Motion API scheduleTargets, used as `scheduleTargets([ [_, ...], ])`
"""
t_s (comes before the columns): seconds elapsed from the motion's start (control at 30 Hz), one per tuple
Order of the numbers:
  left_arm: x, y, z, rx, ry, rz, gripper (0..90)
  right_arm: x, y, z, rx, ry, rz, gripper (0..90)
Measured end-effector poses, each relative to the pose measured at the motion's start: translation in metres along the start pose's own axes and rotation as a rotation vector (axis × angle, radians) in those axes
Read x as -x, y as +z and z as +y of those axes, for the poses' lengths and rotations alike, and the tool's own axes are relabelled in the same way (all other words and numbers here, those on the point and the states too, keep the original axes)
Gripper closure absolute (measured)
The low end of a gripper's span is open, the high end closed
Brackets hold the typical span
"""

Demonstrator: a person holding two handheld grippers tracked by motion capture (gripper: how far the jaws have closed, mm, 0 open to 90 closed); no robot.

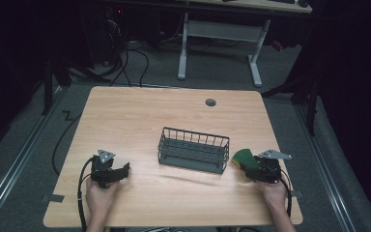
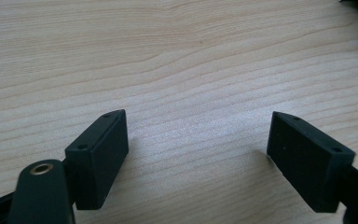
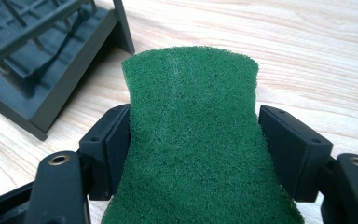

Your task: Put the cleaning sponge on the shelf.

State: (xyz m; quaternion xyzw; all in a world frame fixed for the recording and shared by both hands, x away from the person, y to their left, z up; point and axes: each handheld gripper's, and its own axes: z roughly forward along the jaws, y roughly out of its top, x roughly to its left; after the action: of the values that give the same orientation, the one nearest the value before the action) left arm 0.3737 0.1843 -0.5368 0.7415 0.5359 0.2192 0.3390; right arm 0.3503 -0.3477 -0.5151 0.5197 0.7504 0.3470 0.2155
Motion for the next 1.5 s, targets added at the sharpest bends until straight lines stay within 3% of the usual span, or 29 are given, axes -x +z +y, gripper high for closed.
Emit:
scheduleTargets([
  [0.23, 0.000, 0.000, 0.000, -0.001, 0.005, 0.004, 21.2, 0.003, -0.009, 0.002, 0.017, 0.016, 0.001, 28.8],
  [0.47, 0.001, 0.000, 0.000, -0.001, 0.004, 0.007, 21.5, 0.003, -0.015, 0.003, 0.025, 0.002, 0.012, 28.9],
  [0.93, 0.000, 0.000, 0.000, -0.001, 0.002, 0.006, 22.1, 0.009, -0.027, 0.005, 0.033, 0.043, 0.049, 29.1],
  [1.5, 0.000, 0.000, 0.000, -0.001, 0.001, 0.007, 22.4, 0.011, -0.052, 0.027, 0.093, 0.039, 0.080, 29.3],
])
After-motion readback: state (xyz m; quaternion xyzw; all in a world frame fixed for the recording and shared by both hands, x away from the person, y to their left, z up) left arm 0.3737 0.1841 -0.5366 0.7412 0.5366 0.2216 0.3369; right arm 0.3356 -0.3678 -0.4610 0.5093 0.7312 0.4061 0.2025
